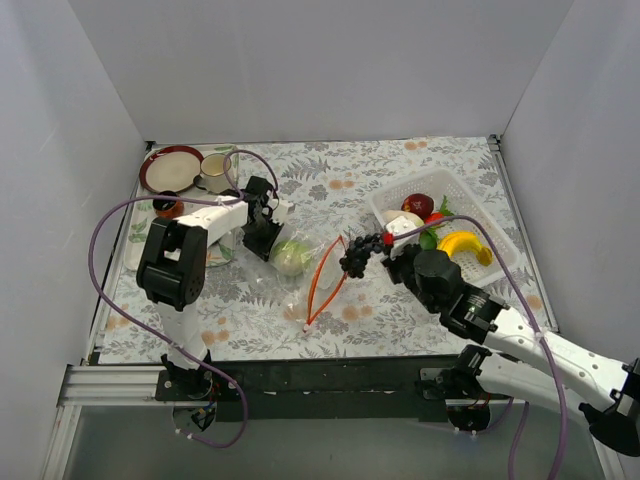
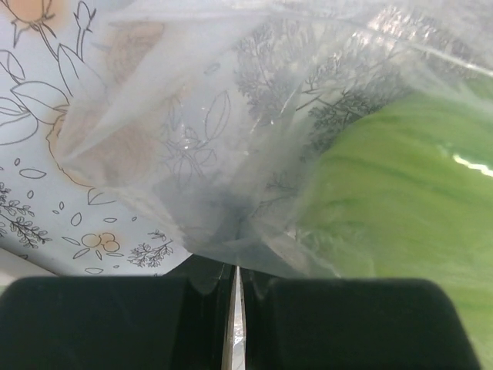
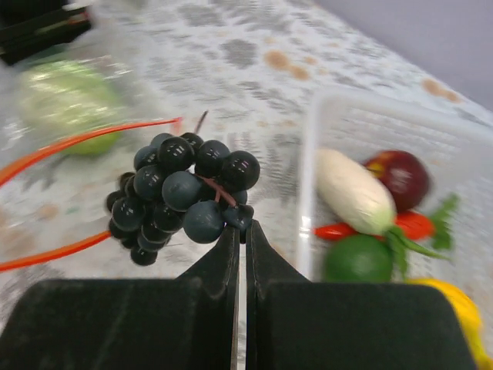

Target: Open the zip-top bag and remove the fake food

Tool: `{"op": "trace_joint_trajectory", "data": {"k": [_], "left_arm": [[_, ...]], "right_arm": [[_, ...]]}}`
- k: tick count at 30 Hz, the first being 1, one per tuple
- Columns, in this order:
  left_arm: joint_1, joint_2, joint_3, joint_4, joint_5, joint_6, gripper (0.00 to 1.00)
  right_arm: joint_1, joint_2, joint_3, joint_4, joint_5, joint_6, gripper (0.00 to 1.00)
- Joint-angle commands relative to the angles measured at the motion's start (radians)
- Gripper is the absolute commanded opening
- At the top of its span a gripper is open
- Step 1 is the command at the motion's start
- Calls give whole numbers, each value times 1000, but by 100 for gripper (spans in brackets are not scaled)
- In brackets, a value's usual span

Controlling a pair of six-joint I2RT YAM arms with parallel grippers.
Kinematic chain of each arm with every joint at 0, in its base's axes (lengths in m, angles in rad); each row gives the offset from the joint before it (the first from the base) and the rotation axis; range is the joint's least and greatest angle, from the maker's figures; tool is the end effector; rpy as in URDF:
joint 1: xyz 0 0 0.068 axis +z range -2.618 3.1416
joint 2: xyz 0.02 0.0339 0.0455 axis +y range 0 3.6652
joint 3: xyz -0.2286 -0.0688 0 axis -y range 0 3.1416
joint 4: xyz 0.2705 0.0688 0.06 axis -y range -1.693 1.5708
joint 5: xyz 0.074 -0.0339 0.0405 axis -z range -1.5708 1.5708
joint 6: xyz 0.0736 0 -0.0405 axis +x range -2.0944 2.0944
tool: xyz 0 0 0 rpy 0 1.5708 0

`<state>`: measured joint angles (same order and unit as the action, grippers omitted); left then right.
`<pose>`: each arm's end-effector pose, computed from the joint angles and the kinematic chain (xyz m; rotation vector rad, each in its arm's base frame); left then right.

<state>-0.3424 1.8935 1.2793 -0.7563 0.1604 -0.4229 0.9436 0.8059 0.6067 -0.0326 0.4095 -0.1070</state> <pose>0.3515 -0.1378 0.0797 -0.0964 2.9958 -0.3359 0.1860 0.2066 0.2512 -0.6343 1.6728 0.2326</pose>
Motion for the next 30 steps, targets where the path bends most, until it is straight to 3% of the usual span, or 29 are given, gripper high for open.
{"op": "trace_joint_trajectory", "data": {"k": [1, 6, 12, 15, 16, 18, 19, 20, 22, 27, 30], "left_arm": [[5, 13, 41, 6, -4, 12, 0], [5, 13, 118, -49, 47, -13, 0], [2, 13, 311, -178, 189, -63, 0], [-3, 7, 366, -242, 232, -76, 0], [-4, 3, 389, -254, 254, -79, 0], [-6, -11, 403, -276, 275, -86, 0], [-7, -14, 413, -284, 290, -88, 0], [-9, -19, 411, -288, 292, -89, 0], [-7, -25, 393, -284, 285, -94, 0], [-7, -37, 362, -264, 278, -103, 0], [-9, -45, 396, -273, 278, -119, 0]], "right_arm": [[-45, -75, 8, 90, 506, -8, 1], [-152, -96, -50, 220, 658, -42, 1], [-345, 25, -48, 59, 588, 154, 1], [-376, 97, -3, -66, 520, 228, 29], [-378, 108, 13, -88, 496, 246, 52], [-378, 111, 44, -110, 477, 271, 70], [-378, 105, 48, -115, 456, 274, 85], [-378, 93, 53, -109, 445, 256, 91], [-373, 49, 53, -70, 349, 222, 98], [-304, 12, 53, -55, -1, 118, 98], [-211, 39, 48, -79, -64, 110, 98]]}}
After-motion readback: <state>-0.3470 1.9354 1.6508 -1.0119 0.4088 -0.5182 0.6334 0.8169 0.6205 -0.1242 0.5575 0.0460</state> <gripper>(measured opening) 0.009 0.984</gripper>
